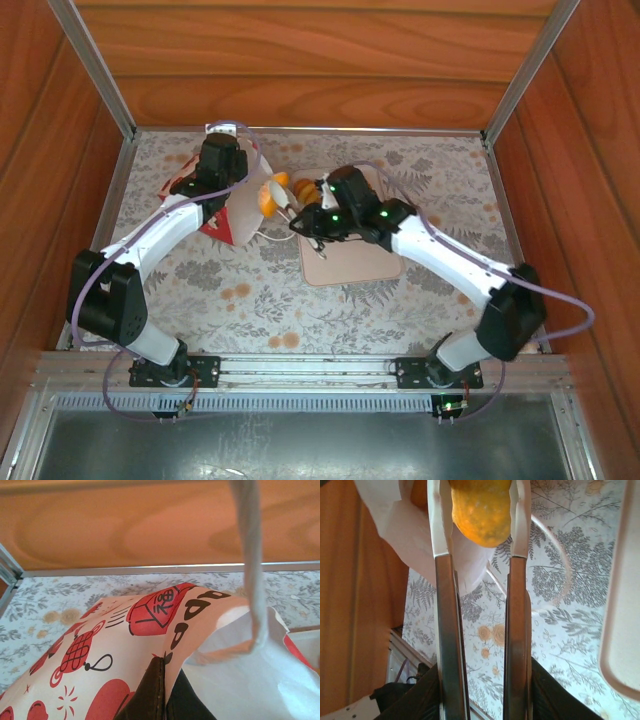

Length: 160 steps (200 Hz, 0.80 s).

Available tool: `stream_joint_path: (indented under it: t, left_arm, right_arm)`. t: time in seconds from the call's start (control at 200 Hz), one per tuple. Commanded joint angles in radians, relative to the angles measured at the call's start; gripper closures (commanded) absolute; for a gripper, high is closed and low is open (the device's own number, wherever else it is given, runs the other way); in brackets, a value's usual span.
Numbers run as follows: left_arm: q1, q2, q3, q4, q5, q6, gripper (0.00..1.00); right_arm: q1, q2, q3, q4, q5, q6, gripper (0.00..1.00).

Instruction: Take the fake bread out of the paper bag

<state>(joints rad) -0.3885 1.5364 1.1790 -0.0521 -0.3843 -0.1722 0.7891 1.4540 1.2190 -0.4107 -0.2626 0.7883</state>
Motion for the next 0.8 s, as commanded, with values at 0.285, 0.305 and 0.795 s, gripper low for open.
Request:
stream_joint_path:
  t: [0.285,0.305,0.795]
  left_arm:
    - [0.011,-0.031,-0.010,-0.016,-0.023,0.013,1.00]
    - [0.011,-0.032,-0.010,-0.018,-0.023,0.013,1.00]
    - [0.011,-0.063,-0.032,-0.019,-0.006,-0.011,1.00]
  right_arm:
    - [-0.054,-0.445,-0.257,-0.163,0.193,0.089,0.74]
    - [-0.056,-0.458,-0.272,-0.168,0.198,0.097,0.74]
    - [-0.060,-0.448,-0.508,0.047,0.076,0.241,0.67]
